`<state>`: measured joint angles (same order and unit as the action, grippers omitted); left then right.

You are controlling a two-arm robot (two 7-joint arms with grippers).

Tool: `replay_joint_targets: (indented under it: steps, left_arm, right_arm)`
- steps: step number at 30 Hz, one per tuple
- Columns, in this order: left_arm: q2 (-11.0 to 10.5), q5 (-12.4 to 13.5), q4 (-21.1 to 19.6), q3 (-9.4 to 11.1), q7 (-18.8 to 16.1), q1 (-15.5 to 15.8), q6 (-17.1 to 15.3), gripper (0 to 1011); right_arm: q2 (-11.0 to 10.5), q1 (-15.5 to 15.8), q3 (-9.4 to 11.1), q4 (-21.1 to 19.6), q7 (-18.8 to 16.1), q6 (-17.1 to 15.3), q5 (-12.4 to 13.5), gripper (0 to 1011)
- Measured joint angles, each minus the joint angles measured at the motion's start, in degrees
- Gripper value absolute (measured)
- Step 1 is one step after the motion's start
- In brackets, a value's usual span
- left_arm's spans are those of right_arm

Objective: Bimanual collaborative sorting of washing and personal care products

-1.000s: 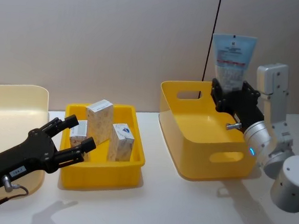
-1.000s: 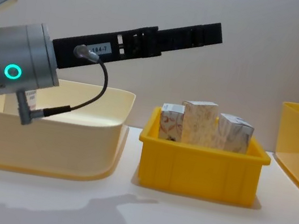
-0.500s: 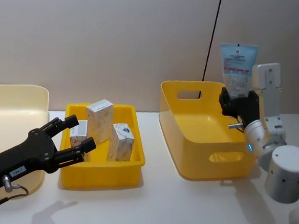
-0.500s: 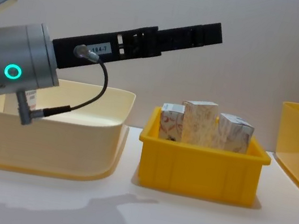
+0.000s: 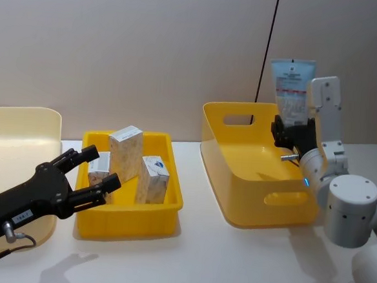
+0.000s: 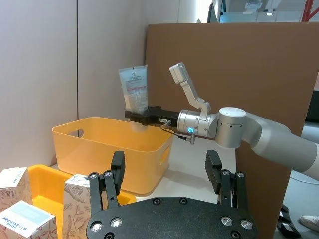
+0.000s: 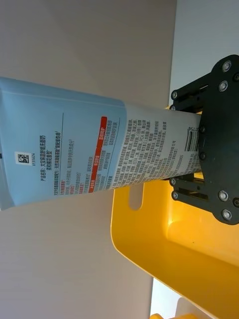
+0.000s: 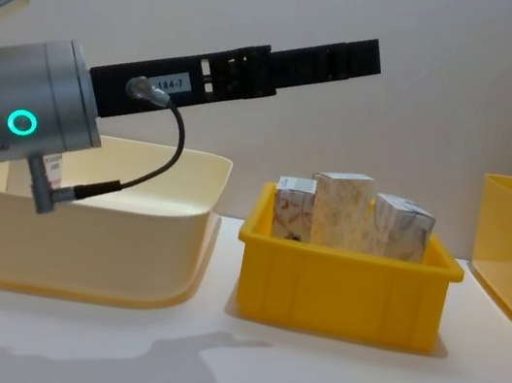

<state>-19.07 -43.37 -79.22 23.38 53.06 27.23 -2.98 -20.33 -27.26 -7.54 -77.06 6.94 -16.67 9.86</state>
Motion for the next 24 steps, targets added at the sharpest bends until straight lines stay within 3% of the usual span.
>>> replay_joint_targets:
  steps: [15,24]
  left_arm:
    - [0.0,0.0,0.0,0.0,0.0,0.0,0.0,1003]
    - [0.0,0.0,0.0,0.0,0.0,0.0,0.0,1003]
  right_arm:
    - [0.7,-1.1,-0.3,1.0,0.4,-1.3,-0.5,953]
    - [0.8,-1.3,-0.4,1.3,0.5,-1.6,-0.6,1001]
